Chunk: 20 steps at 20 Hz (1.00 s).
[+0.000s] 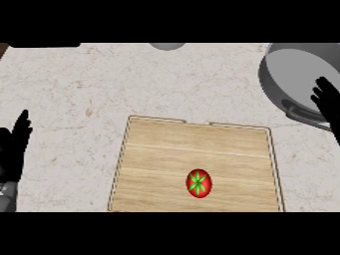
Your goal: Pick the tomato from the tray and place it in the pot
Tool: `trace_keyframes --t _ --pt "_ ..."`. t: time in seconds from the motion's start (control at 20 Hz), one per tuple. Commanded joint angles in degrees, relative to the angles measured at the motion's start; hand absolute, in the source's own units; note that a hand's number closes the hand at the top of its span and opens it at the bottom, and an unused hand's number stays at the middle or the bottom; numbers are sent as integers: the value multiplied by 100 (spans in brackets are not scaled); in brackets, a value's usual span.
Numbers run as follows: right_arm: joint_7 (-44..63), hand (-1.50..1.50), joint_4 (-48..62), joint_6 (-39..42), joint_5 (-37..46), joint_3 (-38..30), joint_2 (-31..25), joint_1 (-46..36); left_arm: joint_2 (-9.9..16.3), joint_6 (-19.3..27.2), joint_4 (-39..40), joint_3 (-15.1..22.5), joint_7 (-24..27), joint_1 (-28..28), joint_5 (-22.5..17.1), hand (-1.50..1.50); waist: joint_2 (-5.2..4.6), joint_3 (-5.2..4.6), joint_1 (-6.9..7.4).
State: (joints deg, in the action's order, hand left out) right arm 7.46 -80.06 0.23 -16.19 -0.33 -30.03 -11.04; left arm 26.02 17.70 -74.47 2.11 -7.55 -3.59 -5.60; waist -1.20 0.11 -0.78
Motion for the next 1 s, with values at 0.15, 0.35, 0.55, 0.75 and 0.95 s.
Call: trace_keyframes --t 0.15,0.35,0.55,0.75,0.95 --pt "364 150 -1382 -904 1662 1889 917 -109 329 -114 -124 146 -214 -310 382 0 167 -28 116" --pt "191 150 -1385 -2040 3526 1684 120 -494 238 -239 84 174 -395 -14 225 0 333 -96 -77" --pt "262 -150 -1766 -3314 4982 2711 1070 51 185 -217 -103 203 -658 -49 185 0 258 -31 -38" --pt "1112 -150 -2014 -3709 6753 3702 1565 388 350 -331 -111 119 -871 -134 147 0 235 -41 -92" --pt "2538 -150 -2225 -2470 8034 4163 1737 478 355 -326 -198 108 -1123 -293 133 0 240 -54 -164"
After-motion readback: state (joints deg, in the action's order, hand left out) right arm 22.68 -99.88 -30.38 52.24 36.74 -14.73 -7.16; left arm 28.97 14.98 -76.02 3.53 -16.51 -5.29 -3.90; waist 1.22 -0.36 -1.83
